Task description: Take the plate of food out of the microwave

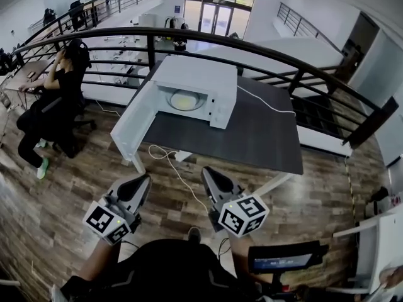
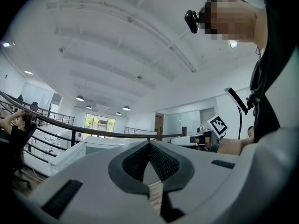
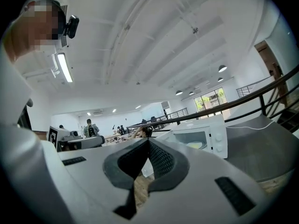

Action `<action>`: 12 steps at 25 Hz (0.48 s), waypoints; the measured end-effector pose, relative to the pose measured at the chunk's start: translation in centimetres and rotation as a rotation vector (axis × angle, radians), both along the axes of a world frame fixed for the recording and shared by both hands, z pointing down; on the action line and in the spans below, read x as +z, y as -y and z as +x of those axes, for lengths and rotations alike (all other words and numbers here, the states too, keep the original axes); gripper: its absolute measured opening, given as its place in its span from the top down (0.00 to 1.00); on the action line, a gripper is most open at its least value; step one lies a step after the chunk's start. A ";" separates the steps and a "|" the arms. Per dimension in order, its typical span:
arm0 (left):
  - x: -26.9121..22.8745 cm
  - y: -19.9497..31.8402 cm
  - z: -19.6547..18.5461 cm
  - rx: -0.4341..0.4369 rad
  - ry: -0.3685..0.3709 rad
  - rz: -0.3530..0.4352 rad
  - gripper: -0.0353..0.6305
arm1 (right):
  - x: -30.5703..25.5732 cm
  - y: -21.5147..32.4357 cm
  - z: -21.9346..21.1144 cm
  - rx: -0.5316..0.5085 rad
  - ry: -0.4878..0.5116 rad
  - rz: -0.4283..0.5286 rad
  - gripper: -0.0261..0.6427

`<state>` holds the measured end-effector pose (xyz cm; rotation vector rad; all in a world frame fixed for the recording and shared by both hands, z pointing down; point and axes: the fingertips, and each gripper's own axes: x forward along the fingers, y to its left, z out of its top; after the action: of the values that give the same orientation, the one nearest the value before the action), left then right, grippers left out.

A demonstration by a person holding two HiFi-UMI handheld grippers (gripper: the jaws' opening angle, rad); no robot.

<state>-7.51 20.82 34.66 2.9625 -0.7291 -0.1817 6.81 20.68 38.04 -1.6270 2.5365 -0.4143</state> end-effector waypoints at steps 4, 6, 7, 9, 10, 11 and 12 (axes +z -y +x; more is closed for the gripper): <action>0.1 1.9 2.9 -0.020 0.003 -0.017 0.94 | -0.2 2.1 2.3 -0.040 0.000 0.011 0.96; -0.1 2.7 4.3 -0.023 0.004 -0.021 0.94 | 0.0 3.1 3.6 -0.054 0.001 0.010 0.96; -0.6 2.9 5.1 -0.017 -0.008 -0.010 0.94 | 0.1 3.6 4.2 -0.060 0.004 0.011 0.96; -1.2 3.6 6.6 -0.018 -0.012 0.009 0.94 | -0.1 4.4 5.5 -0.070 0.012 0.019 0.96; -1.1 4.0 7.2 -0.028 0.001 0.012 0.94 | -0.2 4.7 6.1 -0.076 0.015 0.023 0.96; -0.9 4.4 7.7 -0.039 0.017 0.012 0.94 | -0.2 5.0 6.6 -0.083 0.016 0.024 0.96; -0.7 4.6 8.2 -0.046 0.028 0.010 0.94 | -0.1 5.3 7.1 -0.092 0.018 0.023 0.96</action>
<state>0.69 16.17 33.92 2.9654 -0.8026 -0.1470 13.87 15.34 37.91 -1.4959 2.6004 -0.4046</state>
